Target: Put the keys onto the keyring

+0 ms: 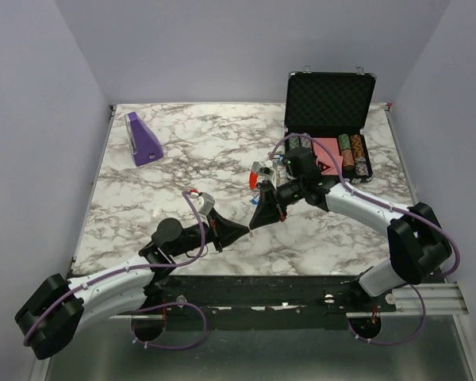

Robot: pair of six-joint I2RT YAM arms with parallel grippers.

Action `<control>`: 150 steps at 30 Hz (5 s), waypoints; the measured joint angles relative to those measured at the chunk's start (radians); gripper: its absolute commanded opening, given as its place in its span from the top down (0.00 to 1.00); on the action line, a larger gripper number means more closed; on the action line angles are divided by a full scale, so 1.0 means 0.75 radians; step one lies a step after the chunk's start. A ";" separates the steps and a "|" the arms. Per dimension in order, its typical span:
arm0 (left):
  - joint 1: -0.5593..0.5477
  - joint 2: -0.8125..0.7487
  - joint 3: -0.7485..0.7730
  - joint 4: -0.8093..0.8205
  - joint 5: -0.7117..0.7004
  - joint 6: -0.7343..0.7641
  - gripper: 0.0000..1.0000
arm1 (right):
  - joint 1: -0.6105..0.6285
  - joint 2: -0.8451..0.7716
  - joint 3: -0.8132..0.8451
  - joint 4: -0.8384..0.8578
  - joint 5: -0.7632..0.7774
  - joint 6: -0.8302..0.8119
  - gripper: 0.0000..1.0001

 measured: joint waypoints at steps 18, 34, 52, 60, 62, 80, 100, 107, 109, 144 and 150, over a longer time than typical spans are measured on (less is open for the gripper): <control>0.009 -0.049 0.315 -0.663 0.057 0.235 1.00 | -0.006 -0.001 0.059 -0.247 0.017 -0.265 0.44; 0.017 0.108 0.491 -0.967 0.185 0.348 1.00 | -0.006 -0.004 0.072 -0.396 0.046 -0.439 0.57; 0.026 0.153 0.491 -0.943 0.231 0.317 1.00 | 0.031 -0.004 0.072 -0.411 0.073 -0.465 0.70; 0.035 0.154 0.491 -0.943 0.239 0.316 1.00 | 0.047 -0.004 0.074 -0.448 0.108 -0.509 0.74; 0.040 0.154 0.491 -0.943 0.243 0.316 1.00 | 0.048 -0.004 0.077 -0.456 0.114 -0.516 0.74; 0.090 0.077 0.476 -0.964 0.257 0.296 0.17 | 0.065 0.010 0.115 -0.514 0.143 -0.564 0.99; 0.121 -0.368 0.281 -0.867 -0.032 0.173 0.30 | 0.041 0.011 0.096 -0.338 0.130 -0.328 0.99; 0.121 -0.187 0.204 -0.713 0.050 0.106 0.47 | 0.005 0.011 0.022 -0.122 0.124 -0.091 0.99; 0.121 -0.160 0.204 -0.681 0.064 0.101 0.48 | 0.004 0.011 0.019 -0.093 0.122 -0.059 0.99; 0.121 0.025 0.233 -0.516 0.173 0.082 0.77 | 0.004 0.022 0.013 -0.009 0.085 0.010 0.99; 0.121 0.061 0.240 -0.492 0.203 0.082 1.00 | 0.002 0.022 0.012 -0.009 0.085 0.010 0.99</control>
